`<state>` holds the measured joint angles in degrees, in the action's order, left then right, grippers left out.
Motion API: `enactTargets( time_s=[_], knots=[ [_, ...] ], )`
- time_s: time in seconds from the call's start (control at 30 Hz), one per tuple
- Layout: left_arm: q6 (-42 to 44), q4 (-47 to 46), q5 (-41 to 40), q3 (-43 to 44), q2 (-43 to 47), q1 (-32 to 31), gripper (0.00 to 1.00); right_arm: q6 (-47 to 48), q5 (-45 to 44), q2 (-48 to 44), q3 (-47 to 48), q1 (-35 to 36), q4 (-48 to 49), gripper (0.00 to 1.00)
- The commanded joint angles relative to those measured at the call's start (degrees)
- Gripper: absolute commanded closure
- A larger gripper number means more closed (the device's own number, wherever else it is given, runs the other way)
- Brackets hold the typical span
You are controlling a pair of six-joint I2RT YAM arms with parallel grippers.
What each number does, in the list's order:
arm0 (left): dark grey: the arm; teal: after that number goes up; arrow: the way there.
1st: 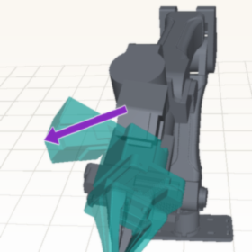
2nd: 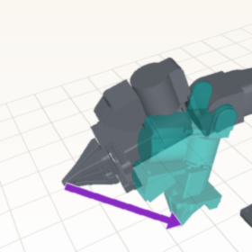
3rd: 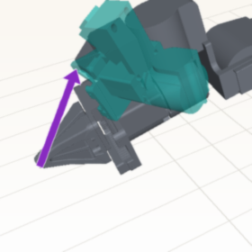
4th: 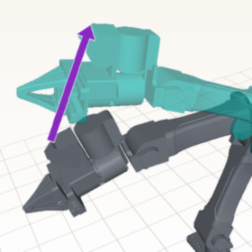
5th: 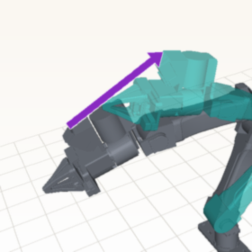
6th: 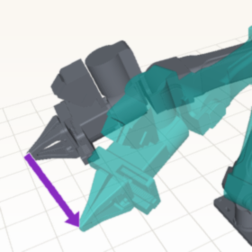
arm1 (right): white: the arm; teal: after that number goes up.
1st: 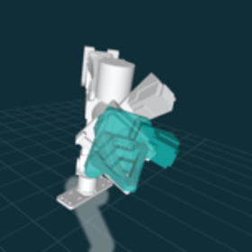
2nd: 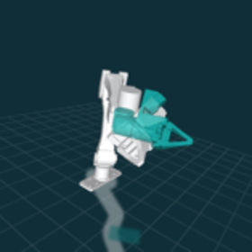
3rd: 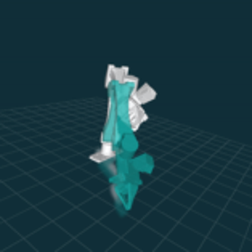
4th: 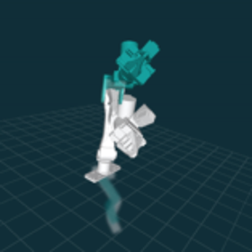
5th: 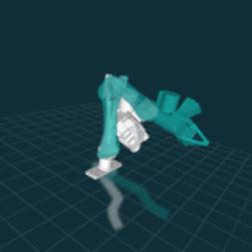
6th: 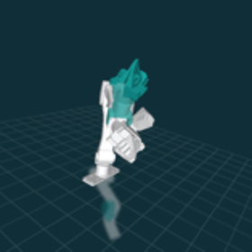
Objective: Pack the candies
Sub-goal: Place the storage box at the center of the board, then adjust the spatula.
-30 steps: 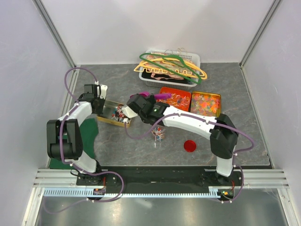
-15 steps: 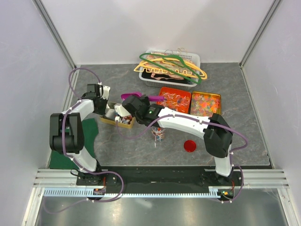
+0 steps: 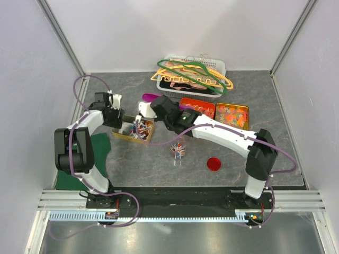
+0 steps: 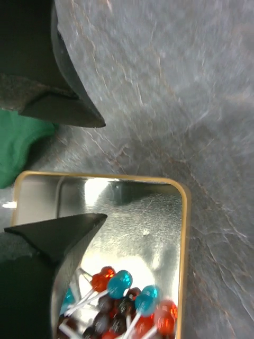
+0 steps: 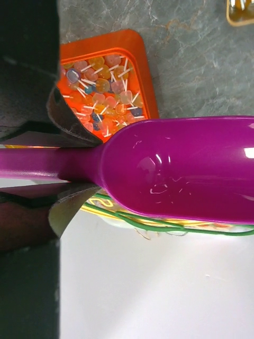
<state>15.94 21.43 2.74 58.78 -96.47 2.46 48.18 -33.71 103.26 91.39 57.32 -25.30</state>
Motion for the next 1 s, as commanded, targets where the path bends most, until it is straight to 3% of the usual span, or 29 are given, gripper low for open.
enactTargets(
  time_s=[0.0,0.2,0.23,0.5,0.97],
  knots=[
    [0.93,2.12,6.38,4.67,8.56,0.97,0.23,-7.30,3.56,-4.56,-1.56,-2.82,-0.72,1.00],
    [4.71,3.97,24.21,7.31,18.92,0.97,0.22,-12.85,11.47,-7.81,-4.20,-4.67,-0.54,1.00],
    [4.62,4.14,30.59,7.66,19.73,0.97,0.22,-13.81,12.70,-8.25,-4.73,-4.59,-0.63,1.00],
    [-0.65,4.15,56.99,10.82,17.02,1.06,0.26,-17.07,20.70,-10.27,-7.37,-4.15,-1.07,1.00],
    [-3.55,1.95,64.14,10.12,13.76,0.27,0.29,-17.51,22.73,-9.75,-5.18,-1.34,-3.44,1.00]
  ],
)
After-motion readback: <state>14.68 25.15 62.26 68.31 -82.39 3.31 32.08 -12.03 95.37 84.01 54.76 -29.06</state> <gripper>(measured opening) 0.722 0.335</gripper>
